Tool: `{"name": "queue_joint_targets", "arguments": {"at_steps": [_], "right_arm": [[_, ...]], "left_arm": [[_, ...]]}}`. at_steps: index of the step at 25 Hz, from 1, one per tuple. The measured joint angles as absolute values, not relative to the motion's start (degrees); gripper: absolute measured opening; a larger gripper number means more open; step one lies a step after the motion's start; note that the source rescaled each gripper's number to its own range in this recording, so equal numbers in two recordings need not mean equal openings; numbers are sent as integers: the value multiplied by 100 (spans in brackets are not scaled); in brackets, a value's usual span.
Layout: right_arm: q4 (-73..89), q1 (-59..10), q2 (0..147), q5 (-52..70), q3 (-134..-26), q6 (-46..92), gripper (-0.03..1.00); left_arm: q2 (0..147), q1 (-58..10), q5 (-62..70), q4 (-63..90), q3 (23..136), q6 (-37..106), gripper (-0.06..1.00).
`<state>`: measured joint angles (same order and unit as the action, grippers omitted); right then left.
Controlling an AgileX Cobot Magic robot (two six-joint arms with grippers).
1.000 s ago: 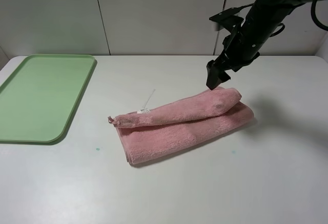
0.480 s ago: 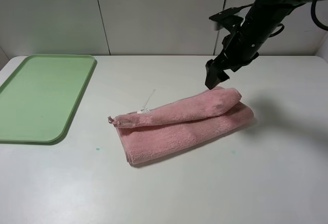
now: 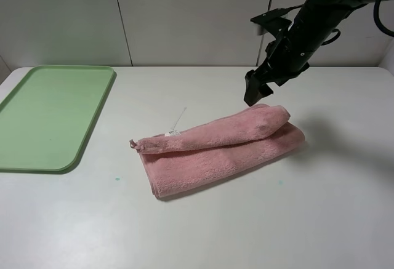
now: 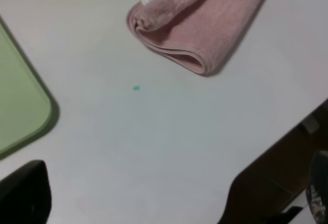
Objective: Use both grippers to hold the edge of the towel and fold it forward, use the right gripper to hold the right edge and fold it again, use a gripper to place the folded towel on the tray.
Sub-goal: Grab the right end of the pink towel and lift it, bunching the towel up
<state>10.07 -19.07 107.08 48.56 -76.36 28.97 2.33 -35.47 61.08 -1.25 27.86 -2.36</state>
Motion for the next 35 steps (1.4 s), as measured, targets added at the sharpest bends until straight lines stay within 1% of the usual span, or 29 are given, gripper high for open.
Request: {"name": "queue_joint_targets", "arguments": {"at_steps": [2, 10, 16, 19, 25, 30, 35], "right_arm": [[1007, -1907, 10708, 4838, -7636, 2897, 100], [1072, -1907, 10708, 4357, -7636, 2897, 100], [1089, -1907, 10708, 4609, -7636, 2861, 100], [1089, -1907, 10708, 5011, -7636, 2566, 100], [952, -1996, 10708, 5710, -7636, 2254, 100], [598, -2614, 10708, 5752, -7636, 2405, 100], [35, -3143, 10708, 5311, -7636, 2658, 100]], "left_arm": [[233, -3243, 6108, -159, 2786, -236, 100], [233, -1502, 6108, -184, 2786, -236, 100], [233, -717, 6108, -184, 2786, -236, 100], [233, -586, 6108, -191, 2786, -236, 100], [233, -567, 6108, -202, 2786, -236, 100], [233, -567, 6108, -202, 2786, -236, 100], [233, -567, 6108, -202, 2786, -236, 100]]}}
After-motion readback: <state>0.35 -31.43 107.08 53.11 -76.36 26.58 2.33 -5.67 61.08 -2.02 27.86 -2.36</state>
